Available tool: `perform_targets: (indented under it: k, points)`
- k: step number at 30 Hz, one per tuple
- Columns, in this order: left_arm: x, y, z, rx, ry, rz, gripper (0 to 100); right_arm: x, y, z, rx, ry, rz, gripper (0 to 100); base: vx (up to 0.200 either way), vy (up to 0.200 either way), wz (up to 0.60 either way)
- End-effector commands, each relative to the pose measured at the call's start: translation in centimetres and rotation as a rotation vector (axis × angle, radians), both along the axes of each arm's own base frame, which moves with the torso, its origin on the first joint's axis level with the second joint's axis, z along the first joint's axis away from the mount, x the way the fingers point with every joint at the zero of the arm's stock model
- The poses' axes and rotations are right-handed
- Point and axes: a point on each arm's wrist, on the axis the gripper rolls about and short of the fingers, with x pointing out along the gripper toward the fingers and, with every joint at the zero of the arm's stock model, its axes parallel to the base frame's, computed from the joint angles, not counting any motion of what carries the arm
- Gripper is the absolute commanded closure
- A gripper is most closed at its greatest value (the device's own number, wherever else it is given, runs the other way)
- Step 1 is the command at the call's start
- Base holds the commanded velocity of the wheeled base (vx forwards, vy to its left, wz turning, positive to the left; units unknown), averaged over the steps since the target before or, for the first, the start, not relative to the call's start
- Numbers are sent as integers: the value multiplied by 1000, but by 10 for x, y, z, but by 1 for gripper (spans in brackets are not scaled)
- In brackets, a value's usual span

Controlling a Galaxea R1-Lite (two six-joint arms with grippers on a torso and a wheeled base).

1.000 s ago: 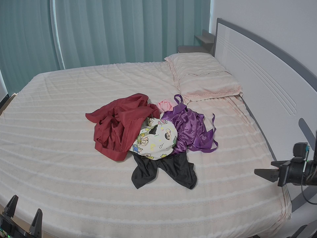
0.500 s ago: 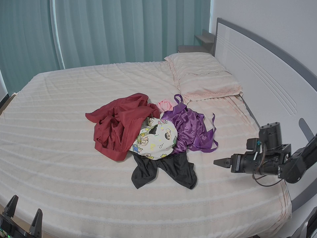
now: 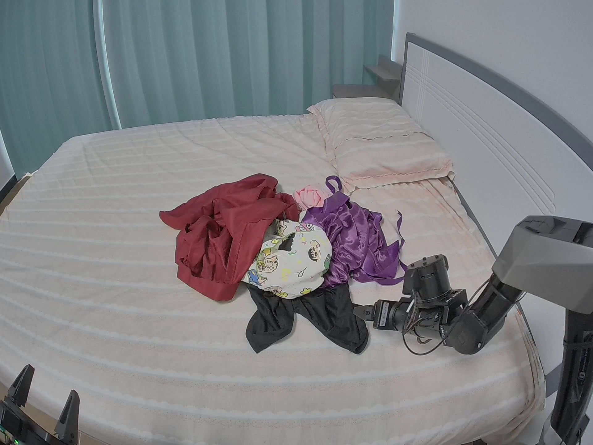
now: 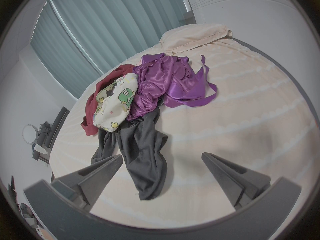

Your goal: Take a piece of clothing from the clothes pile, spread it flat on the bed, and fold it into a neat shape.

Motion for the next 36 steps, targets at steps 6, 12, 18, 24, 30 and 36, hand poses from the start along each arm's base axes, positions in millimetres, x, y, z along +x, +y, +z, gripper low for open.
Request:
perform_targets:
  k: [6, 12, 18, 24, 30, 36]
  points:
    - [0, 0, -5, -4, 0, 2, 0, 17, 47, -60, -36, 14, 8, 0, 0, 0, 0]
    - [0, 0, -5, -13, 0, 5, 0, 17, 49, -63, -39, 16, 16, 0, 0, 0, 0]
    - [0, 0, -5, -10, 0, 3, 0, 13, 57, -71, -39, 24, 33, 100, 0, 0, 0]
    - [0, 0, -5, -9, 1, 3, 0, 9, 55, -47, 67, -107, 39, 100, 0, 0, 0]
    - [0, 0, -5, 5, -2, 2, 0, -23, 36, -19, 153, -155, 106, 100, 0, 0, 0]
    - [0, -1, -5, 79, -8, -23, 0, -67, 1, 26, 287, -191, 123, 100, 0, 0, 0]
